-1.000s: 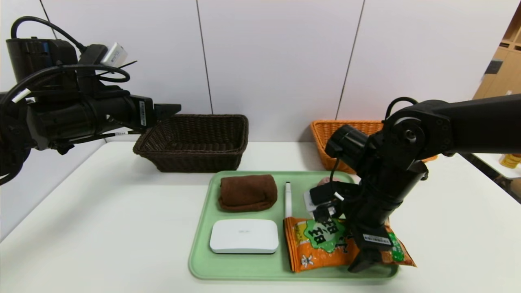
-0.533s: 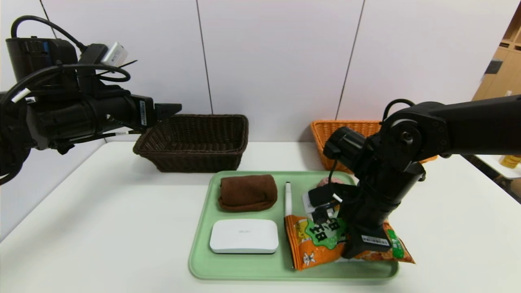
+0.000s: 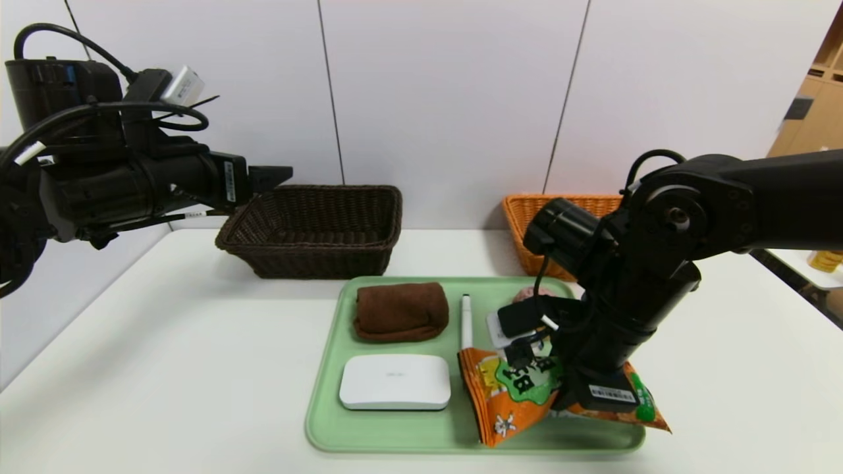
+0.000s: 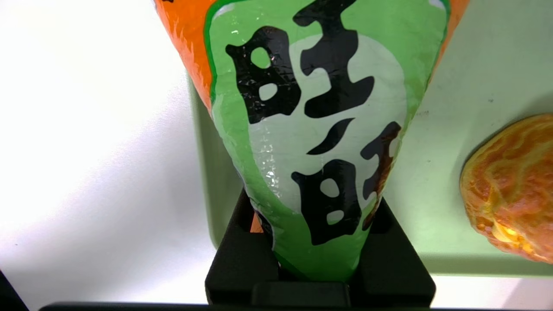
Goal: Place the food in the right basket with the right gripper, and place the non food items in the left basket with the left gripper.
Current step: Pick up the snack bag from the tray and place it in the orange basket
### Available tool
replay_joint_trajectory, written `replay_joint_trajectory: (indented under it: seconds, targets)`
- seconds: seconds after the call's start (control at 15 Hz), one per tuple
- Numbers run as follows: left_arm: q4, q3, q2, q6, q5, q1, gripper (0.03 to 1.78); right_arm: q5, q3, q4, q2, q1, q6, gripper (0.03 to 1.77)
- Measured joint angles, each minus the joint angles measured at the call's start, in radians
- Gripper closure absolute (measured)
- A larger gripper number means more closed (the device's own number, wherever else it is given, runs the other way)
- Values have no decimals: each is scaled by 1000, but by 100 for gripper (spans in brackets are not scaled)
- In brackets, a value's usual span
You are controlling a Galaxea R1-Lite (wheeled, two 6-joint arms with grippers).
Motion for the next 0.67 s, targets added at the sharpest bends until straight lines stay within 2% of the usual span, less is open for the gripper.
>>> replay_joint_trajectory:
  seconds: [0.27, 0.47, 0.67]
  targets:
    - [1, 2, 1, -2, 5, 1, 12, 2, -21, 9, -76, 38, 16, 141]
    - [3, 3, 0, -1, 4, 1, 12, -2, -126, 60, -124, 57, 36, 141]
    - [9, 5, -2, 0, 6, 3, 12, -27, -280, 78, -142, 52, 125, 141]
